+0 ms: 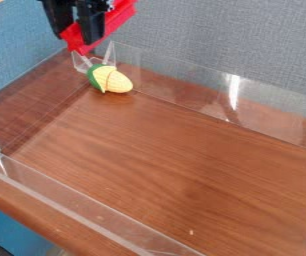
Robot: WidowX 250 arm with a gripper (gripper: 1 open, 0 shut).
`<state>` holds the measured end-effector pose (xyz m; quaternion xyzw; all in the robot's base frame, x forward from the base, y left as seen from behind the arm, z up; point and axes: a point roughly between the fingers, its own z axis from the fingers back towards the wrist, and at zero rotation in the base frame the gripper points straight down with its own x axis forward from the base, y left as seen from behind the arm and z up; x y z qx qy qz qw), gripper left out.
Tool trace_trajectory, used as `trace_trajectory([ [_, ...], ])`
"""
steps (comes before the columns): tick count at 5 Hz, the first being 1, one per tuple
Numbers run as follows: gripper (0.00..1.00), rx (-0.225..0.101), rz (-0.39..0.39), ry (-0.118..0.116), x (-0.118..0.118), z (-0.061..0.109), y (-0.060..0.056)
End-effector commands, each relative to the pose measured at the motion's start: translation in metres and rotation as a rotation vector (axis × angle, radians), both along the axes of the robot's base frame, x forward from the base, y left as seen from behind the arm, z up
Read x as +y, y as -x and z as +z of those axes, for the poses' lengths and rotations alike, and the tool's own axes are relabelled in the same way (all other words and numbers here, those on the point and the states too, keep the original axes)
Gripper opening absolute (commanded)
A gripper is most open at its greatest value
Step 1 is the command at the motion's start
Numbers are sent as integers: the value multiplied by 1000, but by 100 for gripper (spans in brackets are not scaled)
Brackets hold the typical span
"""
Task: Put the red object to the right side of the table
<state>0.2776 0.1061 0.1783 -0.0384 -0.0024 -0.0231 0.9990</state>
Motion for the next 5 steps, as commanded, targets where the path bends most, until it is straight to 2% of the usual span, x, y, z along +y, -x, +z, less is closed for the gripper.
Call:
trace_trajectory([
  [1, 0, -33, -61, -19, -12, 7, -5],
  [2, 0, -11, -112, -6, -29, -1, -4],
  [3, 0, 9, -140, -2, -33, -6, -7],
  [5, 0, 34, -153, -2, -25, -13, -17],
])
